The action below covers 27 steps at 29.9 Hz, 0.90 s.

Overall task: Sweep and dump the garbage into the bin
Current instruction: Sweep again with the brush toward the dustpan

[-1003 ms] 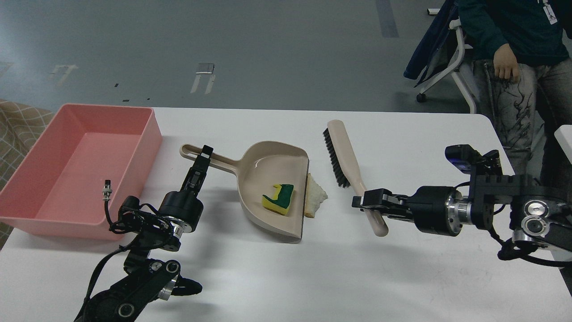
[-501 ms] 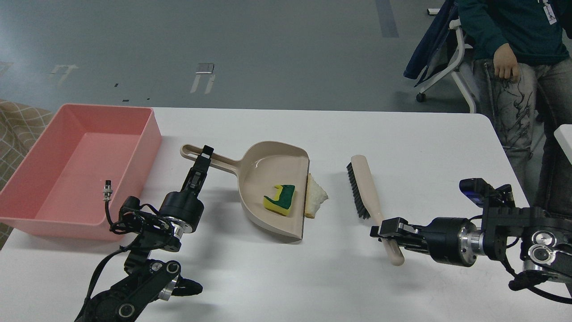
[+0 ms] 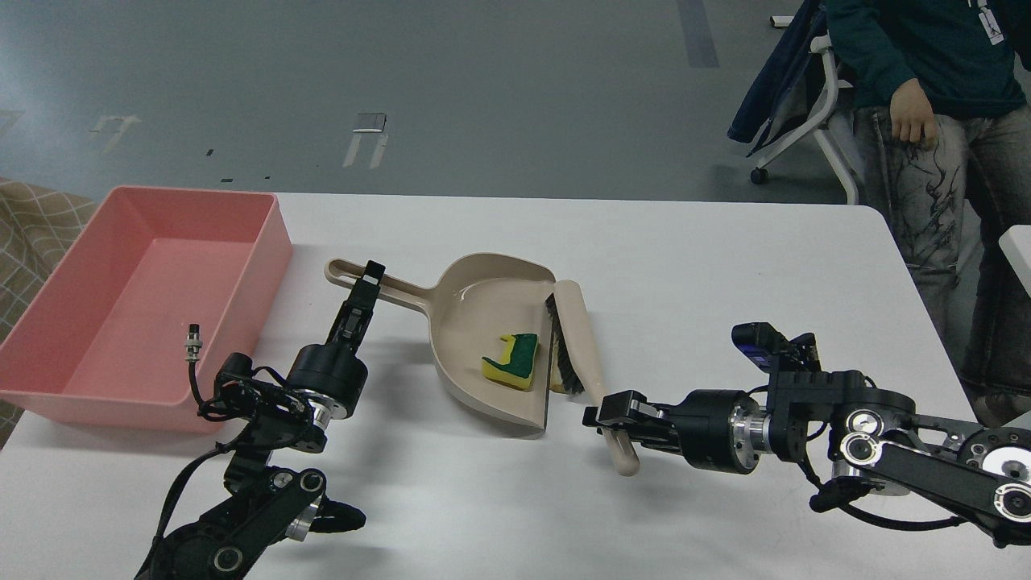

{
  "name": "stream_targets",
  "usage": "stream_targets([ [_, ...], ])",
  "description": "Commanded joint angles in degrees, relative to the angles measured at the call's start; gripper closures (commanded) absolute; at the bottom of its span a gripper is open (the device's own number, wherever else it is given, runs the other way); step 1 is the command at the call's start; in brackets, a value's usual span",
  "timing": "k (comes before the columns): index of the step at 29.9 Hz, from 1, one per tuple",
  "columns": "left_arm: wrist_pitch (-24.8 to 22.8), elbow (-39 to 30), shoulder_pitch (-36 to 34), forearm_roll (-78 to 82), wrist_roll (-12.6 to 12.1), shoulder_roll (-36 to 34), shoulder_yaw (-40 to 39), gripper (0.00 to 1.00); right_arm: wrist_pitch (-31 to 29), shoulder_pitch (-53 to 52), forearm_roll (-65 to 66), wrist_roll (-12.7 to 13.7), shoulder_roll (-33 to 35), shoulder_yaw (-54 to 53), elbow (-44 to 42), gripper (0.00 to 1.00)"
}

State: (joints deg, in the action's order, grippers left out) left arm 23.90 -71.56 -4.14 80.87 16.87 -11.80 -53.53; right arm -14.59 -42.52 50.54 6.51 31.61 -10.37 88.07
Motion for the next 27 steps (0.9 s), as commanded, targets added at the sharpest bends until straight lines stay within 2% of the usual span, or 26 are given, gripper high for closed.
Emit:
stream_targets([
  [1, -0.09, 0.01, 0.01, -0.01, 0.01, 0.02, 0.09, 1.0, 0.35, -0.29, -0.09, 0.0, -3.04, -0.26, -0.61, 1.0],
  [16, 0.0, 0.01, 0.1, -0.01, -0.08, 0.02, 0.0, 1.0, 1.49, -3.45, -0.79, -0.44, -9.54, -1.4, -1.49, 1.0],
  [27, -0.09, -0.08, 0.1, -0.01, -0.17, 0.11, 0.09, 1.0, 1.49, -4.77, -2.2, -0.44, -8.06, -3.16, -1.32, 1.0],
])
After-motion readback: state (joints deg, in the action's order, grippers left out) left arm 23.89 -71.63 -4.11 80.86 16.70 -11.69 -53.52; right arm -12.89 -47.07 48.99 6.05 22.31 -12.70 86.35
